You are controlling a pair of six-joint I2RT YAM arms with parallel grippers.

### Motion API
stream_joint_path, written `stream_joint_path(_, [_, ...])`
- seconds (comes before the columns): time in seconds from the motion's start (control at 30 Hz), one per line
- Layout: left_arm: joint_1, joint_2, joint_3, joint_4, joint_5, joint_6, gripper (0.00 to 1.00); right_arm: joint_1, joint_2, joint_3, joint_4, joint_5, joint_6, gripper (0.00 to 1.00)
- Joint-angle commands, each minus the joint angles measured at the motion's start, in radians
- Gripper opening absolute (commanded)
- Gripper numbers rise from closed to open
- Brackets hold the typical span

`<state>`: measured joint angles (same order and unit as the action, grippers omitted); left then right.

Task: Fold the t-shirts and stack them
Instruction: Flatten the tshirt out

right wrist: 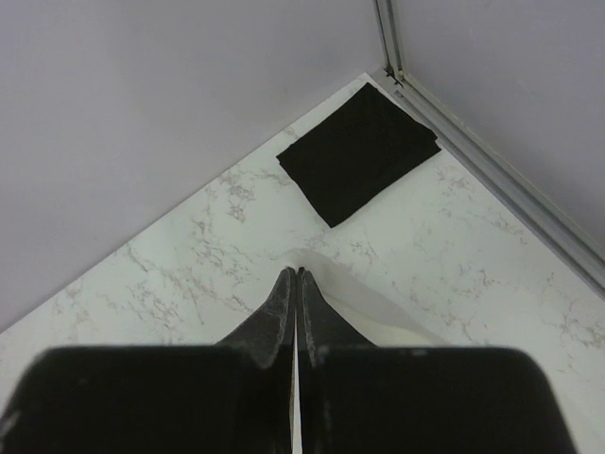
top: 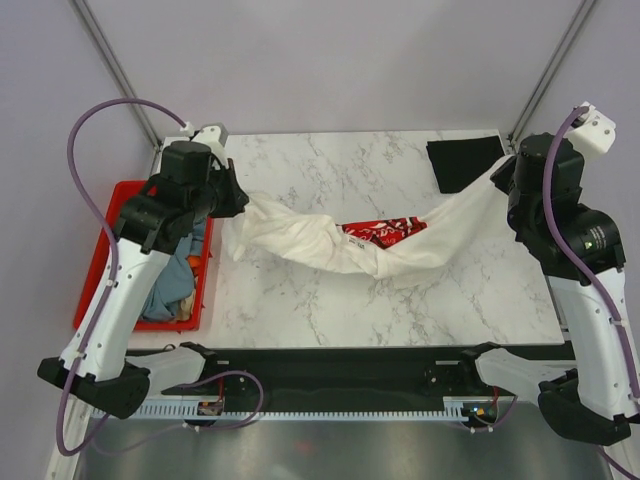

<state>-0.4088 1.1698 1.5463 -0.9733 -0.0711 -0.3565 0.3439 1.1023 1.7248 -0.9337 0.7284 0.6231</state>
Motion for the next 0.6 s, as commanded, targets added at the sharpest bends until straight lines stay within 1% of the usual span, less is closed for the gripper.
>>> stream_joint_path(0.0, [0.034, 0.054, 0.061, -0.007, 0.062, -0.038, 0.02, -0.005, 0.002, 0.027, -0.056, -0.024, -0.042, 0.00])
stream_joint_path(0.13, [0.053, 0.093, 0.110, -0.005, 0.067, -0.059, 0.02, -0.005, 0.011, 0.021, -0.044, -0.001, -0.086, 0.00])
stream_joint_path(0.17, [0.054, 0.105, 0.115, -0.005, 0.091, -0.061, 0.02, -0.005, 0.014, 0.010, -0.016, -0.006, -0.098, 0.00])
stream_joint_path(0.27, [0.057, 0.108, 0.123, -0.007, 0.120, -0.064, 0.02, -0.005, 0.045, -0.013, 0.054, -0.075, -0.141, 0.00])
stream_joint_path(0.33, [0.057, 0.093, 0.136, -0.015, 0.113, -0.062, 0.02, -0.005, 0.085, -0.018, 0.097, -0.160, -0.152, 0.00])
stream_joint_path(0.4, [0.059, 0.079, 0.159, -0.057, 0.074, -0.062, 0.02, -0.006, 0.126, -0.033, 0.191, -0.222, -0.175, 0.00])
stream_joint_path(0.43, [0.059, 0.076, 0.188, -0.083, 0.035, -0.062, 0.02, -0.006, 0.140, -0.042, 0.235, -0.292, -0.187, 0.00])
stream_joint_path(0.47, [0.059, 0.074, 0.204, -0.132, -0.008, -0.059, 0.02, -0.008, 0.157, -0.059, 0.330, -0.325, -0.216, 0.00])
stream_joint_path(0.57, [0.059, 0.047, 0.265, -0.195, -0.064, -0.056, 0.02, -0.008, 0.255, -0.019, 0.487, -0.435, -0.255, 0.00])
